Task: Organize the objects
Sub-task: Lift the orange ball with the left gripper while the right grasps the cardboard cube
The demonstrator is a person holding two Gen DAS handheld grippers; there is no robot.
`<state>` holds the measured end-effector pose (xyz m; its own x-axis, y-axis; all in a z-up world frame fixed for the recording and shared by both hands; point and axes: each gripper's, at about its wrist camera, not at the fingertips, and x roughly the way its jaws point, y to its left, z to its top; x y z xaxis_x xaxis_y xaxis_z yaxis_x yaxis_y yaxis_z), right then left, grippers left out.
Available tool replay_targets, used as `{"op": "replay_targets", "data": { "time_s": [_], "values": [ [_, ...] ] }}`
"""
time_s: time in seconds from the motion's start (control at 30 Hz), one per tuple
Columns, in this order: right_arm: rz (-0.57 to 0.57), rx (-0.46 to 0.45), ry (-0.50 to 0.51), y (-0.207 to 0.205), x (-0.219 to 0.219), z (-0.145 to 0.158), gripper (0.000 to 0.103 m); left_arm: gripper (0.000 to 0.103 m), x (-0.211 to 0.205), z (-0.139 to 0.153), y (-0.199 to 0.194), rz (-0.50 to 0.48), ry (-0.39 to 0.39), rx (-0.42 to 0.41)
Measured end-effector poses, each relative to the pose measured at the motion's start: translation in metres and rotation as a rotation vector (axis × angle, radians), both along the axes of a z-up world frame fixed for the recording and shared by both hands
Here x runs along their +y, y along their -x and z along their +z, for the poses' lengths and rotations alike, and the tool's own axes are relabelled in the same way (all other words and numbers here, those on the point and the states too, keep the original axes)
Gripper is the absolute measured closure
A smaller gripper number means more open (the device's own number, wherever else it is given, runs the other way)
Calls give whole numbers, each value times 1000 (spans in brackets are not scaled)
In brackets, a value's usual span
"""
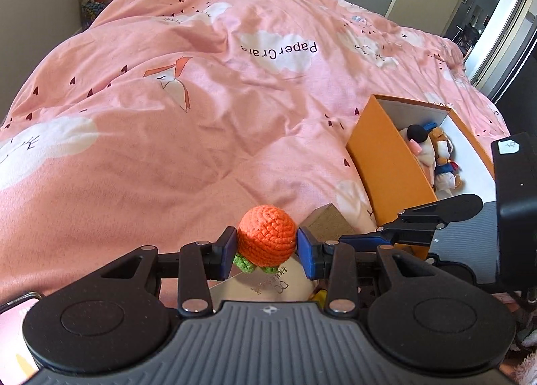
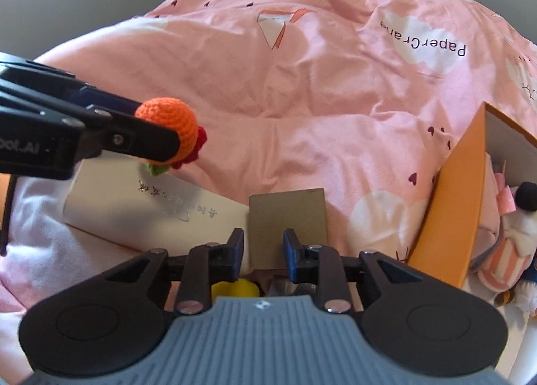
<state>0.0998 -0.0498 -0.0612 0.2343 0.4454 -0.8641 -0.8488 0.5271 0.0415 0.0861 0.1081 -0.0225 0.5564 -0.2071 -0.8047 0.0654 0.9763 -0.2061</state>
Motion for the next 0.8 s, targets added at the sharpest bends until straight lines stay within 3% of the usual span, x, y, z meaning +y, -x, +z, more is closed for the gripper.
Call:
{"op": "replay_targets", "data": {
  "time_s": [0.1,0.27,0.4,0.67,0.77,0.8],
  "values": [
    [2,2,25,-2,3,-8,62,59,1,-4,-1,-6,7,12],
    [21,-21,58,-3,10,-16,57,59,4,-7,-3,14,12,22],
    [50,-89,145,-3,25,-21,40,59,7,-7,-3,32,6,22],
    [68,-135,299,-20,41,-40,34,59,5,-10,-4,20,20,31],
    [46,-108,317,-29,46,-48,35,59,4,-12,-5,23,21,37],
    [34,-105,314,-31,46,-48,40,59,4,-12,-5,24,20,38]
  ]
}}
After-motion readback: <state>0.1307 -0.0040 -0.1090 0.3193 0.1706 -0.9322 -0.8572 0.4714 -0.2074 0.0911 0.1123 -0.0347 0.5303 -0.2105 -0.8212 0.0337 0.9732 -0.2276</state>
